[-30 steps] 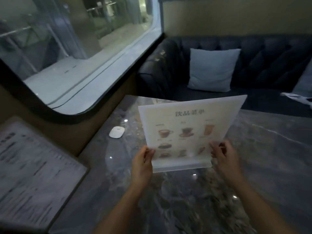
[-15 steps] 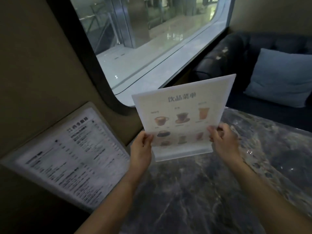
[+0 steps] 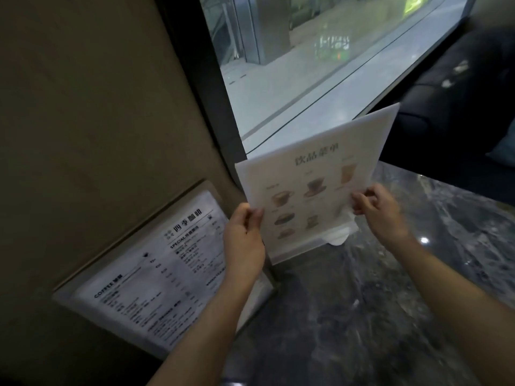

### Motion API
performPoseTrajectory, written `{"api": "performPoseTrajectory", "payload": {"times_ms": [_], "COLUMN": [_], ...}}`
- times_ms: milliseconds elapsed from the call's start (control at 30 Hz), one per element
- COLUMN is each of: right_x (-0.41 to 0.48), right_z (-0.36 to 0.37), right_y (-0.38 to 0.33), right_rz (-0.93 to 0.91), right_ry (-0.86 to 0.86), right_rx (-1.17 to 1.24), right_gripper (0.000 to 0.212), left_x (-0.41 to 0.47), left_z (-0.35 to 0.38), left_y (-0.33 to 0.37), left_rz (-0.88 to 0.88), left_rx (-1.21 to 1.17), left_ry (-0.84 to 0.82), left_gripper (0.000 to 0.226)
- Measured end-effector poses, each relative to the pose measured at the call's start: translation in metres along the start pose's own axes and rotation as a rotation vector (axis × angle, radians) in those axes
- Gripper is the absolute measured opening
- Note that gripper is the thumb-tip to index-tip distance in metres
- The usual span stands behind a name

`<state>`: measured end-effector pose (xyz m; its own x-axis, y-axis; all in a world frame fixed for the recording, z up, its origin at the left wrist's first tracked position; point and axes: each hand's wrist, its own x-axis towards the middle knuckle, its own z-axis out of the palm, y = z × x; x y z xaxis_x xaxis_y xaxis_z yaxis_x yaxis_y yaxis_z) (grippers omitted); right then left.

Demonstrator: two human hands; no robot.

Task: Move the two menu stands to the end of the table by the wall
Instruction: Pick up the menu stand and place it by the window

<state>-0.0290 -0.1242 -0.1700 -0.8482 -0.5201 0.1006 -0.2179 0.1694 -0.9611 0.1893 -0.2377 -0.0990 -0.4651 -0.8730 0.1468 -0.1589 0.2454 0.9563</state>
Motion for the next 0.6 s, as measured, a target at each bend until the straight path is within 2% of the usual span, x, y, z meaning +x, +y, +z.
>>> {"api": "performPoseTrajectory", "payload": {"times_ms": [167, 333, 600], "right_x": [0.022, 0.035, 0.039], "right_z": [0.021, 0.038, 0.043], "right_y": [0.009, 0.007, -0.001], "right_rz": [0.029, 0.059, 0.063], "right_ry": [-0.088, -0.273, -0.346], "right_rx": [0.038, 0.032, 0.070], "right_gripper": [0.022, 0.017, 0.019], "left_x": [0.003, -0.002, -0.012], "left_z": [-0.005, -0.009, -0.002], "left_y": [-0.002, -0.009, -0.007], "left_rz": [-0.022, -0.006, 0.008], "left_rx": [0.057, 0.103, 0.106], "left_ry": [-0.022, -0.026, 0.009], "left_gripper": [0.020, 0.028, 0.016]}}
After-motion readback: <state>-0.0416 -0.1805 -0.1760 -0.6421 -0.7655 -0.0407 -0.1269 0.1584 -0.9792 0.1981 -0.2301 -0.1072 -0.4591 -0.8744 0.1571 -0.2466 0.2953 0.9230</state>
